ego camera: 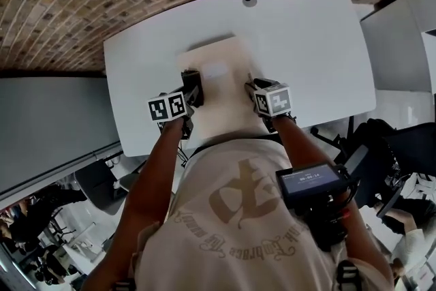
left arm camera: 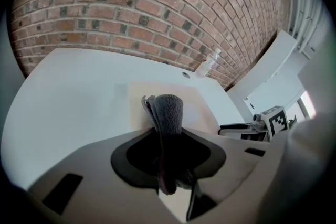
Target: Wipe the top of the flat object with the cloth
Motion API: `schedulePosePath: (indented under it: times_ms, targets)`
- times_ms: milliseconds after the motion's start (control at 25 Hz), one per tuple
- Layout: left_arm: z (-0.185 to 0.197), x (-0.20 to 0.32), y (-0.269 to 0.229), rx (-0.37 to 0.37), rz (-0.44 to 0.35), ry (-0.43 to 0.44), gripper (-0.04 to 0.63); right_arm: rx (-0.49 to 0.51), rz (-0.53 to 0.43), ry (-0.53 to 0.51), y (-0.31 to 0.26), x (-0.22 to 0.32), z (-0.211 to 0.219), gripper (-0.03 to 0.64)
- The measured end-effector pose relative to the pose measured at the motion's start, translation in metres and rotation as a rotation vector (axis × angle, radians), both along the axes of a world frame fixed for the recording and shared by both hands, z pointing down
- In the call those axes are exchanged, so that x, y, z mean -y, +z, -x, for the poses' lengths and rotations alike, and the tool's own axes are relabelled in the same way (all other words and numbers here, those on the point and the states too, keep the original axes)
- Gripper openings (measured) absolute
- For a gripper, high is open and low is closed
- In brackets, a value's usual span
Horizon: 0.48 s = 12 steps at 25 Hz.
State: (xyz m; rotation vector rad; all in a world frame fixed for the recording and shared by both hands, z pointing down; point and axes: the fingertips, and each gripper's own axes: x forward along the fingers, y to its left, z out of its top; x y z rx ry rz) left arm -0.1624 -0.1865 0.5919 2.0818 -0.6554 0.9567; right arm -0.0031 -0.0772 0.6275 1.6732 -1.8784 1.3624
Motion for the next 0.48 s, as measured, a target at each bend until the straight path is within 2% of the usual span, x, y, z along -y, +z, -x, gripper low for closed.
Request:
schedulePosePath:
  times_ms: [160, 480]
  targets:
    - [-0.035, -0.018, -0.004, -0.034, 0.018, 0.056, 0.129, 0.000, -0.045, -0.028, -0.015, 0.001, -0.001, 0.156]
    - [-0.124, -0.063, -0.012, -0.117, 0.062, 0.256, 0.129, 0.048, -0.055, -0.079, -0.011, -0.022, 0.010, 0.156]
